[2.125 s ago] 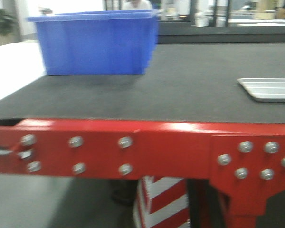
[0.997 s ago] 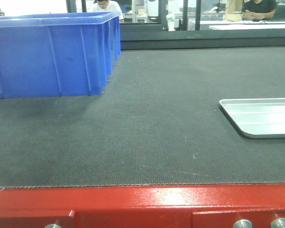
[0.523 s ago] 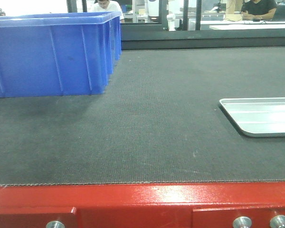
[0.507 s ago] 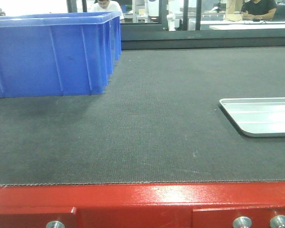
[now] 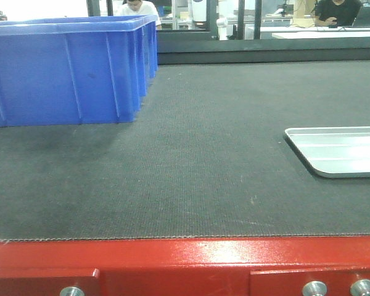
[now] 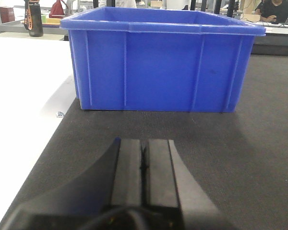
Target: Grab orange capacitor from left shelf to right conveyor
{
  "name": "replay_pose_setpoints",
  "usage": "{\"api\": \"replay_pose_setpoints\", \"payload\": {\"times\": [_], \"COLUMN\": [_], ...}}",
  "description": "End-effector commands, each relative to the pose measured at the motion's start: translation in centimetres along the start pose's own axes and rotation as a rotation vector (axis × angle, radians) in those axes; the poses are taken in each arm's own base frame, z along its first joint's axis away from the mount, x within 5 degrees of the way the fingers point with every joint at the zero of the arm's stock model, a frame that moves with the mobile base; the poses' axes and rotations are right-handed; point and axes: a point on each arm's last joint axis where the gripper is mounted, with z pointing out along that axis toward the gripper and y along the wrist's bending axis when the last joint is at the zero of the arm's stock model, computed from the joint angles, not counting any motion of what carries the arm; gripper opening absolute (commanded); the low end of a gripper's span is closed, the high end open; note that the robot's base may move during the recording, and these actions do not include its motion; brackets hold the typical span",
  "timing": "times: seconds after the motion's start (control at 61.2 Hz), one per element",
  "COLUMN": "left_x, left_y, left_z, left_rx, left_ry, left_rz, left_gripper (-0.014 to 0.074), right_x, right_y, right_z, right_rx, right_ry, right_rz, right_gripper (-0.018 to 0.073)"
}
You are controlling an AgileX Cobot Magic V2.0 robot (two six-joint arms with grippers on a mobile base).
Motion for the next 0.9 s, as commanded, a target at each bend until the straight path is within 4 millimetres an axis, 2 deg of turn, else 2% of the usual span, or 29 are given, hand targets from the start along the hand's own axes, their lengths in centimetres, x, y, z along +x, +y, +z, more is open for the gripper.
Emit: {"api": "replay_pose_setpoints", "payload": {"times": [0.0,0.098,0.229,0.409,0.539,0.719,0.785,0.883], "left_x": [-1.0,-1.0,-1.0,-1.0,-1.0,-1.0,-1.0,-1.0], "left_y": [0.0,0.0,0.0,0.0,0.0,0.0,0.0,0.0], "left_z": [-0.1,-0.1,-0.1,-0.1,-0.1,-0.1,-0.1,-0.1], "left_rx": [-0.002,-0.002,-0.002,-0.002,-0.002,-0.002,-0.002,-0.002], "left_ry": [-0.101,-0.101,-0.101,-0.101,-0.101,-0.101,-0.101,-0.101], "left_rz": [-0.005,-0.005,-0.005,-0.005,-0.005,-0.005,-0.005,-0.005], "left_gripper": [-0.0127,-0.0127,-0.0127,-0.0127,-0.0127,-0.0127,-0.0127,-0.0127], "right_x": [-1.6,-2.0,-3.1,-5.5,-6.5,-5.6,-4.5,-2.9], "right_y": [0.0,0.0,0.1,0.1,0.1,0.1,0.0,0.0], "right_z": [-0.1,0.2,1.8,6.9,10.7,16.0,18.2,20.5], "right_rx": [0.005,0.005,0.005,0.008,0.007,0.005,0.005,-0.003], "right_ry": [-0.104,-0.12,-0.083,0.033,0.027,-0.019,0.008,0.043], "right_rz": [-0.01,-0.009,-0.008,-0.008,-0.008,-0.008,-0.01,-0.046], "right_gripper": [0.0127,0.0116,0.0109,0.0109,0.0109,0.0109,0.0109,0.0109]}}
